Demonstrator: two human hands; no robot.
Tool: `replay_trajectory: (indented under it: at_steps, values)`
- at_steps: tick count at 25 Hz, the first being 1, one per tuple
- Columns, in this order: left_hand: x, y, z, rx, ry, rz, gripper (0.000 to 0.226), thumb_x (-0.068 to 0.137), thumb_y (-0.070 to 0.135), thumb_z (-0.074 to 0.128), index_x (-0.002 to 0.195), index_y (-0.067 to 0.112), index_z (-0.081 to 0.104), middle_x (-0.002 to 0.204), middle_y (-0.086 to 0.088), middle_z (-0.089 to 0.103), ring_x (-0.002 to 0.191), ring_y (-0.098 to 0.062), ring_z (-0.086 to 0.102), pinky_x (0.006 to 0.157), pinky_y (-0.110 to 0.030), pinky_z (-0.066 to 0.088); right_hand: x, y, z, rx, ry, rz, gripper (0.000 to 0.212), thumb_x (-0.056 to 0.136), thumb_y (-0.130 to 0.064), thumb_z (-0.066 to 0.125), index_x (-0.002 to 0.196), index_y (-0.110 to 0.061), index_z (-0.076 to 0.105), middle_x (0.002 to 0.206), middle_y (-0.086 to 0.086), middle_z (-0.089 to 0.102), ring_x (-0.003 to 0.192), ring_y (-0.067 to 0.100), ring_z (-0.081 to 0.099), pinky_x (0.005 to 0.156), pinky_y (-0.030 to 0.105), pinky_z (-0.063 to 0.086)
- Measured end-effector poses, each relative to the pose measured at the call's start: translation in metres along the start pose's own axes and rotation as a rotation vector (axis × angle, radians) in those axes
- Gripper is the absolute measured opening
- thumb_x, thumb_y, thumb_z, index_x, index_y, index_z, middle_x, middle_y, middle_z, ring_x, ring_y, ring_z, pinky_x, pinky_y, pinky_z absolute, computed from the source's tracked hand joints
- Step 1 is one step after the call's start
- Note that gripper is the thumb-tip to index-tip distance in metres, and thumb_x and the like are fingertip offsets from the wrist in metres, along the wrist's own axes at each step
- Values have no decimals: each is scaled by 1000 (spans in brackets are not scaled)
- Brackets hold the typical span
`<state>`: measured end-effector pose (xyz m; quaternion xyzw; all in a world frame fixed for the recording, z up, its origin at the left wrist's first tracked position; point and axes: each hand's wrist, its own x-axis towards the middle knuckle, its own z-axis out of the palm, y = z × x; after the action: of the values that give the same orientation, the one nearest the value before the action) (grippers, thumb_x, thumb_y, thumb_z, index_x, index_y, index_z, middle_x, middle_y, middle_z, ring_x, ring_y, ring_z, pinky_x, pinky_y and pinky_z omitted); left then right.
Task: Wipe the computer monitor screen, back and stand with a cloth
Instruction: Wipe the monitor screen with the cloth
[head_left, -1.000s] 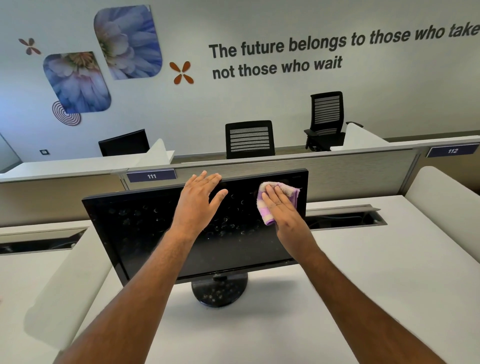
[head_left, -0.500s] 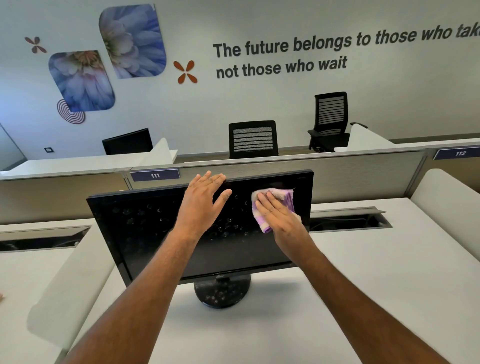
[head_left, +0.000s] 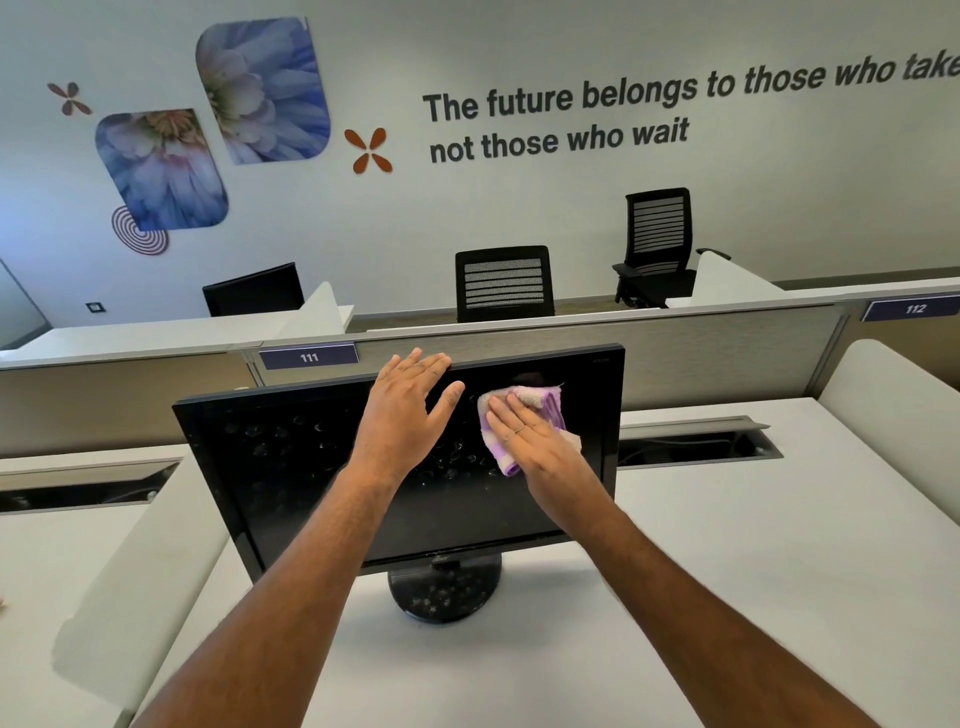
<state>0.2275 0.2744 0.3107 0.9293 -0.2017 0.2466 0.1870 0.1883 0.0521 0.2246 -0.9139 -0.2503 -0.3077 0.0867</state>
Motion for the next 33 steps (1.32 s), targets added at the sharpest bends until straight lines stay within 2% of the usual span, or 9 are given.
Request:
replay_trajectory:
  at_steps: [5, 9, 11, 16, 18, 21, 23, 28, 33]
  values:
    - [0, -3, 0, -35, -6, 5, 51, 110, 47, 42, 150, 19, 56, 152, 2, 57, 152, -12, 37, 129, -30, 13, -22, 9, 4, -26, -27, -59, 92, 76, 12, 78, 156, -8, 38, 162, 8, 38, 152, 21, 24, 122, 38, 18]
    - [1, -3, 1, -20, -12, -5, 53, 110, 49, 37, 150, 19, 56, 152, 2, 57, 152, -13, 38, 129, -31, 16, 16, 3, -15, 6, 36, -47, 85, 86, 14, 62, 159, -8, 24, 165, 10, 31, 155, 22, 25, 126, 38, 22]
    - [4, -5, 0, -16, -34, -4, 58, 108, 51, 32, 151, 20, 56, 153, 3, 57, 152, -13, 38, 128, -30, 15, 22, -8, -11, 18, 10, -64, 84, 85, 14, 60, 159, -7, 26, 165, 10, 31, 155, 22, 24, 126, 39, 23]
    - [1, -13, -10, 74, -109, 77, 59, 111, 50, 29, 160, 20, 41, 164, 4, 43, 156, -11, 29, 128, -27, 9, -4, -14, 0, -10, -34, -99, 91, 74, 6, 84, 154, -8, 41, 159, 8, 42, 149, 18, 28, 121, 36, 21]
    - [-5, -24, -16, 129, -118, 99, 65, 107, 50, 25, 161, 18, 38, 165, 1, 40, 156, -13, 30, 128, -29, 12, 3, -14, -6, -15, -12, -108, 84, 78, 9, 79, 153, -7, 43, 158, 9, 44, 150, 19, 31, 123, 35, 20]
    - [-19, -54, -31, 196, -56, 91, 68, 102, 47, 26, 155, 10, 48, 158, -6, 50, 151, -20, 42, 127, -37, 26, 29, -17, -17, -33, 22, -126, 80, 83, 14, 64, 156, -5, 37, 162, 10, 37, 152, 22, 32, 127, 35, 20]
    - [-32, -84, -46, 241, -10, 56, 65, 102, 44, 30, 151, 8, 53, 154, -9, 55, 148, -23, 46, 125, -40, 31, 33, -22, -16, -46, 9, -116, 83, 84, 13, 65, 158, -5, 33, 164, 10, 34, 153, 22, 31, 127, 36, 22]
    - [-52, -118, -62, 246, 25, 32, 58, 104, 39, 40, 155, 12, 48, 158, -5, 50, 152, -20, 39, 128, -41, 26, 9, -34, 7, 8, -32, -93, 83, 80, 7, 79, 154, -6, 43, 160, 9, 42, 149, 22, 39, 124, 35, 26]
    - [-52, -117, -59, 193, 31, 0, 58, 104, 40, 40, 156, 15, 47, 159, -3, 49, 153, -18, 36, 129, -39, 22, 50, -52, -7, 92, 71, -5, 69, 89, 7, 62, 154, -6, 43, 158, 8, 45, 149, 18, 38, 125, 36, 30]
